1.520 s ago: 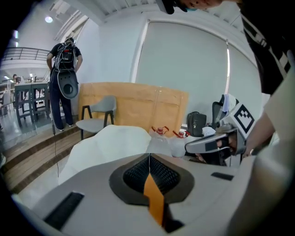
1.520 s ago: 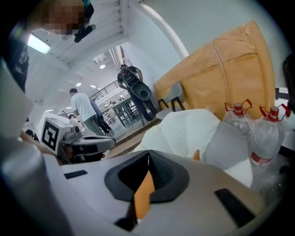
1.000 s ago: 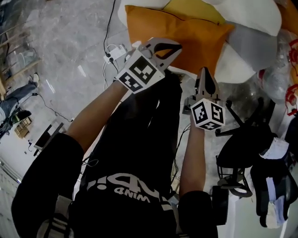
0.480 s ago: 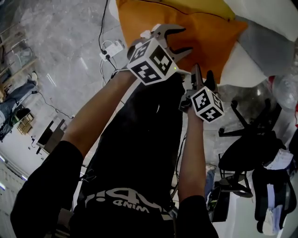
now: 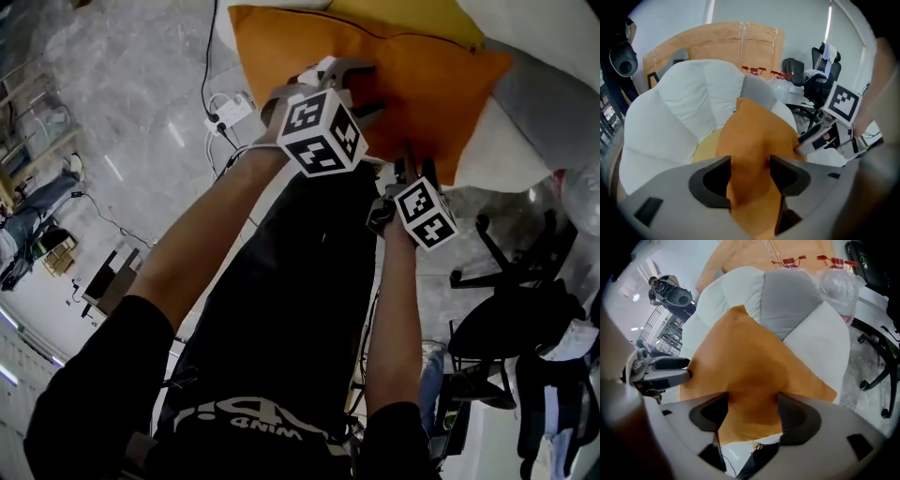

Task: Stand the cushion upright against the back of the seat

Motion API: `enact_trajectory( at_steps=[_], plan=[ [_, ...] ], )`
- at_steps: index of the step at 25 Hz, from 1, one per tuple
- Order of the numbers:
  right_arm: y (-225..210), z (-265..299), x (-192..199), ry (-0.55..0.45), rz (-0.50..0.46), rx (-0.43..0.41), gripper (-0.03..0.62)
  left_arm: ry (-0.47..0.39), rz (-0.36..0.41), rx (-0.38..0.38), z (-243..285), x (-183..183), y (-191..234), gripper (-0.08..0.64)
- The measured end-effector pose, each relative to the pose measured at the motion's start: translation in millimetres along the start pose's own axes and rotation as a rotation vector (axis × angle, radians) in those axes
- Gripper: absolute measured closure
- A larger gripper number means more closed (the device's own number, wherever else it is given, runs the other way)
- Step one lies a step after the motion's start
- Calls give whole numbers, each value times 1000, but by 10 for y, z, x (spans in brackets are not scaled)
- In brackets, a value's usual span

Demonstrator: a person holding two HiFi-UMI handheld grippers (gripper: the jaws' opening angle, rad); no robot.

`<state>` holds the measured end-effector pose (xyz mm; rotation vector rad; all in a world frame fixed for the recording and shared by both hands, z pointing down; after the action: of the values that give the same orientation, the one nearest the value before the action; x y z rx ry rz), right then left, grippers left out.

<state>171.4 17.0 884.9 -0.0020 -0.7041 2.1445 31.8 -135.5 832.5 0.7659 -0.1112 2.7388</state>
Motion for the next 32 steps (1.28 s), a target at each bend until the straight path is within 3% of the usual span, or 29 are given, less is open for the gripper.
enact_trajectory(
  at_steps=[5,10,18,23,32],
  plan=[
    [-21,98,-27,15,-11,-26,276,35,9,-5,131,30,8,317],
    [-14,197,-21,16,2,3,285,74,-27,5,222,48,-18,400],
    [-4,158,-17,37,-63,13,419,74,-117,59,197,82,1,478],
    [54,58,20,-23,-71,-21,543,92,-161,130,164,80,51,537],
    [230,-209,-17,-116,-54,-86,560,85,-157,145,-94,14,121,545]
  ],
)
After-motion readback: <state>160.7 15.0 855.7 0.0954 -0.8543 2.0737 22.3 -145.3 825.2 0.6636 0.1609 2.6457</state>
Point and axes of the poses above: the fingertips, and each gripper's own axes: z forward along the fingers, y to its left, x out of its underside, the point moved 8 cm from there along -z, backward along the fingers, and after that the axes turned 6 degrees about -x, right-handed, at the moved point
